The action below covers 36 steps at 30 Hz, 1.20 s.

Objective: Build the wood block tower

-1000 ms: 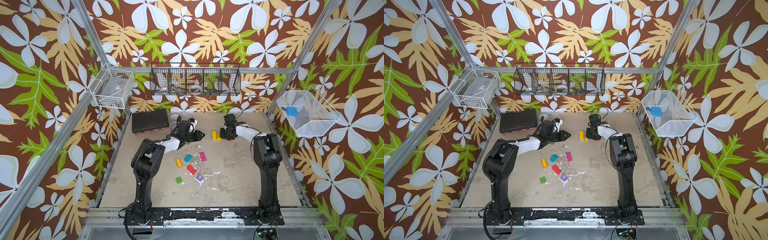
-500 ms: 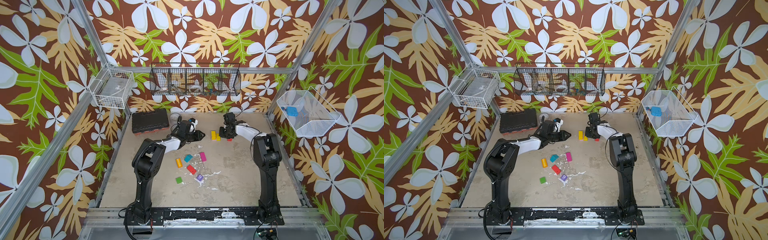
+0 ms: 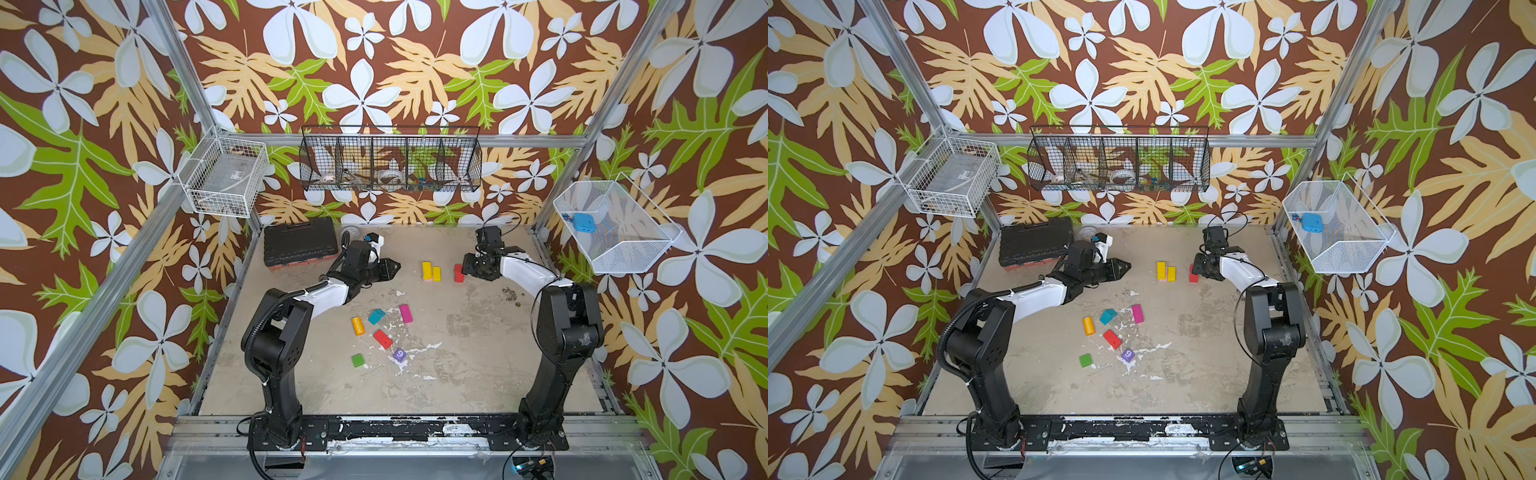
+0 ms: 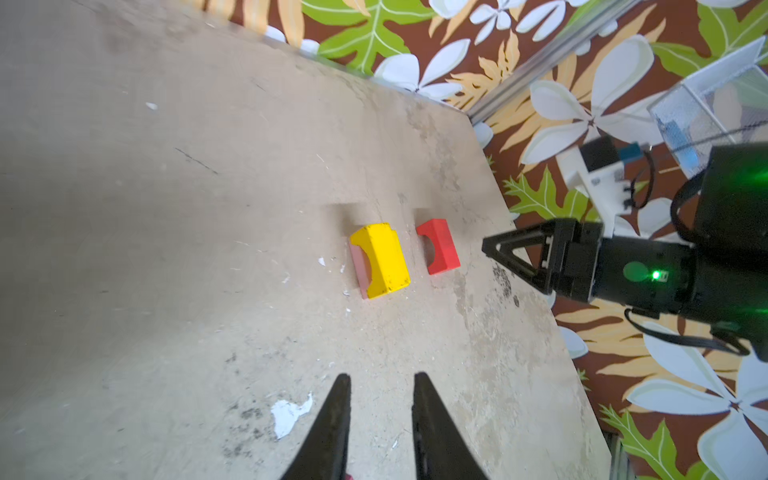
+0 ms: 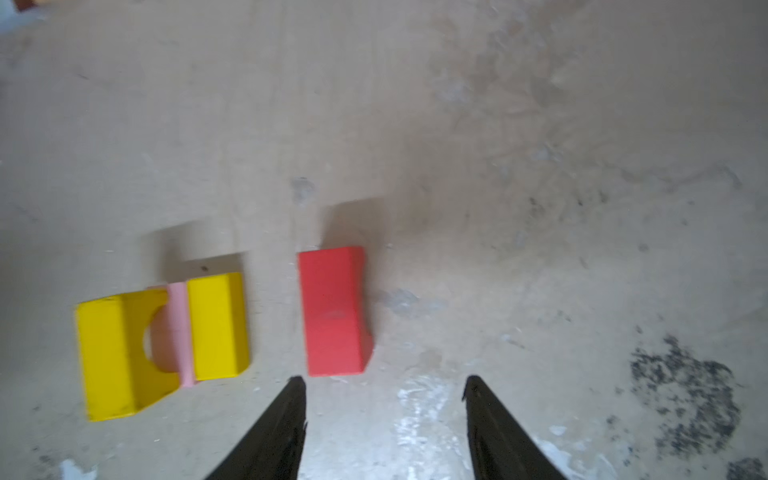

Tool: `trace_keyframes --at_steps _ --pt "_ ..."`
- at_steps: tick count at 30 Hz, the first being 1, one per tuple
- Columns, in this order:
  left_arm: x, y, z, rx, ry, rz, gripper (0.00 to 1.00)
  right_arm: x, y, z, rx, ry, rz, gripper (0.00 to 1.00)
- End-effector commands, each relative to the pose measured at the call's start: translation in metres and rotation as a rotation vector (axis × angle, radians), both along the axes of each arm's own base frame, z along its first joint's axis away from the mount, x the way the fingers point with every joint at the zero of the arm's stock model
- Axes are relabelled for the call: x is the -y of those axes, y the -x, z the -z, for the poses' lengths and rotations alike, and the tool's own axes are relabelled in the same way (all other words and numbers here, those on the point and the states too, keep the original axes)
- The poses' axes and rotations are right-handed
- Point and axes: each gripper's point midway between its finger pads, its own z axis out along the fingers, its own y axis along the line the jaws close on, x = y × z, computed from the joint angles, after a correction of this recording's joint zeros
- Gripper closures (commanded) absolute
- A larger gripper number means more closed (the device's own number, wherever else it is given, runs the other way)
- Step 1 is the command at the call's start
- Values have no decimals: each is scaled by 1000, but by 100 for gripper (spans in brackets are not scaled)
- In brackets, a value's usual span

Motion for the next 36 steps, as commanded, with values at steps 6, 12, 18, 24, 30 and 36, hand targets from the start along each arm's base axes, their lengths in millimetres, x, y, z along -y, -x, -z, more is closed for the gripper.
trace_keyframes --at_steps 6,12,18,24,30,36 --pt "-7 -2 -11 38 11 -20 72 -1 -4 31 -40 -9 -19 38" --pt "-8 -3 -10 35 9 -22 72 -2 -6 31 -35 -9 -27 38" --pt "-8 -3 -11 37 7 -21 72 -6 -12 14 6 -23 -33 35" --pt "-7 -4 -11 36 11 -20 72 -21 -24 9 9 -8 -67 34" --pt "-9 -4 -10 38 5 -24 72 -26 -35 22 -20 5 -71 35" --pt "-8 -5 -7 31 6 -22 72 -29 -38 40 -58 18 -80 40"
